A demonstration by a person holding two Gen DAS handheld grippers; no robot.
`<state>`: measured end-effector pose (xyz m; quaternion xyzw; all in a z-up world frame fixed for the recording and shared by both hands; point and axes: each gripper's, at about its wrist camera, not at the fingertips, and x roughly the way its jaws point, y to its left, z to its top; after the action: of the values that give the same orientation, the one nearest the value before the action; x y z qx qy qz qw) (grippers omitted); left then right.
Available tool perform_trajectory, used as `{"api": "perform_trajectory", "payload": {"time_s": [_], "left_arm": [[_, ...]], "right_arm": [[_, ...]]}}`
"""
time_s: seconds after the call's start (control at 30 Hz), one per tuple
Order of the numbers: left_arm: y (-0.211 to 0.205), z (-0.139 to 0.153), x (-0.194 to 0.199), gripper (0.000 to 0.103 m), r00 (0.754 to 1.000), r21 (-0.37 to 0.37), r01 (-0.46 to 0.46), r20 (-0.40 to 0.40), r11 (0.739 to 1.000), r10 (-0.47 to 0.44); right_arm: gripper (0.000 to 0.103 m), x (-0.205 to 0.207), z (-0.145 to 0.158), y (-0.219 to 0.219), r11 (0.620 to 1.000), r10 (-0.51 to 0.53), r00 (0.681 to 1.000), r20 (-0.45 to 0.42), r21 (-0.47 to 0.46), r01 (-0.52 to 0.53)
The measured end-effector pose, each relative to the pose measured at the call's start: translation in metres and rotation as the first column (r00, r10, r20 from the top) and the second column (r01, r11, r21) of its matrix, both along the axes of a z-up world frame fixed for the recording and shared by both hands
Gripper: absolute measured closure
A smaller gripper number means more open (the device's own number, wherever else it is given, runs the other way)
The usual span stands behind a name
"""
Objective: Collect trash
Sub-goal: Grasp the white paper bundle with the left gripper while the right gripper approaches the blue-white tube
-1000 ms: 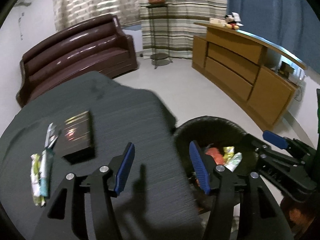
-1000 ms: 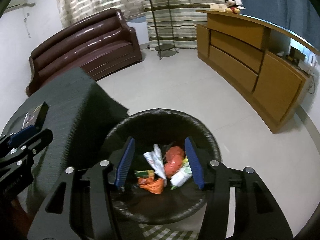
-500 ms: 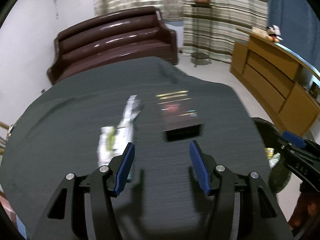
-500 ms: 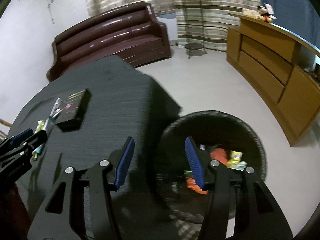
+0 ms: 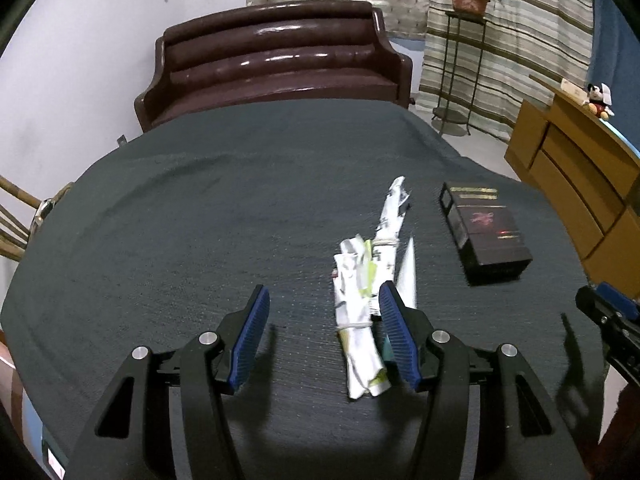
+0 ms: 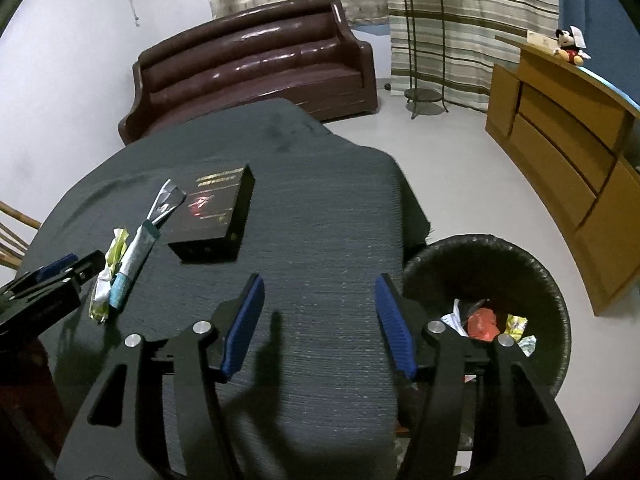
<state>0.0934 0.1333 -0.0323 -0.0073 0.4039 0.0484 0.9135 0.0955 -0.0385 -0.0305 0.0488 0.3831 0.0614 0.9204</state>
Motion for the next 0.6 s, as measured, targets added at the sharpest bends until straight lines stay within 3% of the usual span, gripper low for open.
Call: {"api": "perform_trajectory", "payload": {"time_s": [0.23,0.6], "left_arm": [[0.005,-0.008,0.007,0.048,0.999,-0.012,0.022,-0.037,1.0,-0.022],[0.013,-0.013,0.007,0.069,0.996,-0.051,0.067,-0.057,0.996,-0.07]], "right_arm": [[0.047,0.004,-0.002,0.016,1.0,0.022,1.0,-0.014,-0.013,-0.022],[0.047,0.01,-0.003,0.039,0.998,0.059,0.998,-0.025,-0.029,-0.06]]}}
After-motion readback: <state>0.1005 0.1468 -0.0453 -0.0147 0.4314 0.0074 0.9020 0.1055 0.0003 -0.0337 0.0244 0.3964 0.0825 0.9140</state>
